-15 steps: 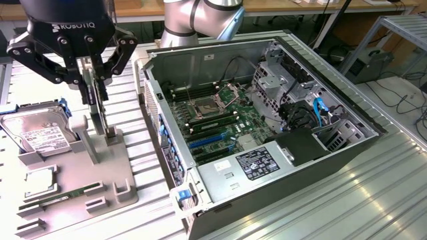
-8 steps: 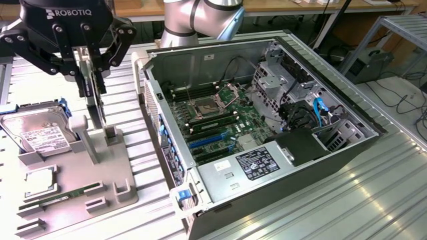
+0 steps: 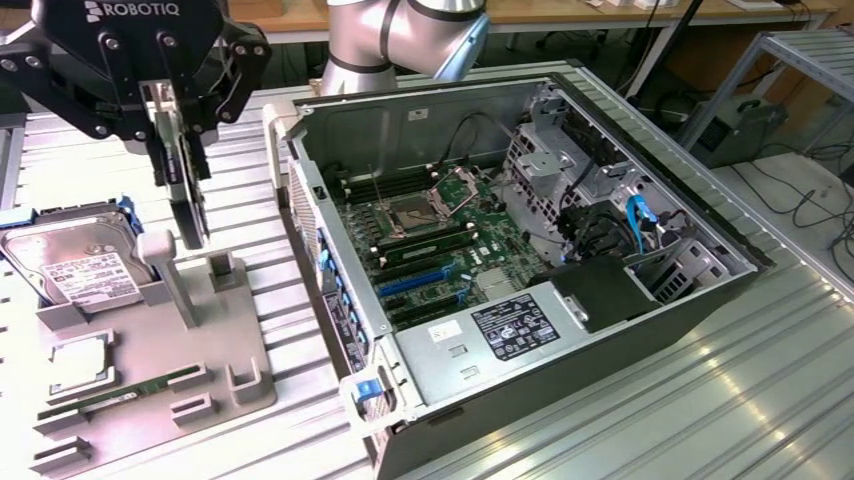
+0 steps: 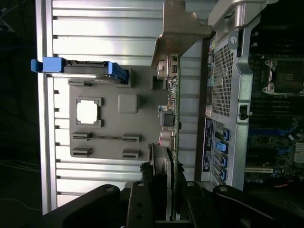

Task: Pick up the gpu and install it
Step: 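Pick up the gpu and move the gpu toward the slot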

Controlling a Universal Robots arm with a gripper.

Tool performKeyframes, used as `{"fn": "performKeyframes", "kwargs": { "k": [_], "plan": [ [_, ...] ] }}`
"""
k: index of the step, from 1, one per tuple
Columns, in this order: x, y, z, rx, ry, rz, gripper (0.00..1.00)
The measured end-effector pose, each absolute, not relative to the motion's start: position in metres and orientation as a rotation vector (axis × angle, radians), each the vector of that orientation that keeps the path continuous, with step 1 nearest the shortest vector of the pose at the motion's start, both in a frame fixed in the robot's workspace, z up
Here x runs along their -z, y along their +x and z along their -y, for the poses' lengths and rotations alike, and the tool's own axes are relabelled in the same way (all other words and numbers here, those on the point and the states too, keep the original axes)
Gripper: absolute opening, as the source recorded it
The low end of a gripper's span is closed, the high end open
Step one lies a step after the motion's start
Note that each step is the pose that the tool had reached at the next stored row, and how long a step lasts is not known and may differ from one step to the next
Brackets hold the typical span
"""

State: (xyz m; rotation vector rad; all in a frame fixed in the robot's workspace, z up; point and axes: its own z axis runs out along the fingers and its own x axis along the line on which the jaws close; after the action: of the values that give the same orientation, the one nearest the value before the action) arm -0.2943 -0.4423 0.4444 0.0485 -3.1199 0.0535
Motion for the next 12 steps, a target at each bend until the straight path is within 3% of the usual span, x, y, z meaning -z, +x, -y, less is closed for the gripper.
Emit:
{"fn": "performKeyframes", "kwargs": {
  "k": [12],
  "plan": [
    [-0.4548,-0.2942,0.4423,-0.053,0.049,3.12,0.28]
  ]
}}
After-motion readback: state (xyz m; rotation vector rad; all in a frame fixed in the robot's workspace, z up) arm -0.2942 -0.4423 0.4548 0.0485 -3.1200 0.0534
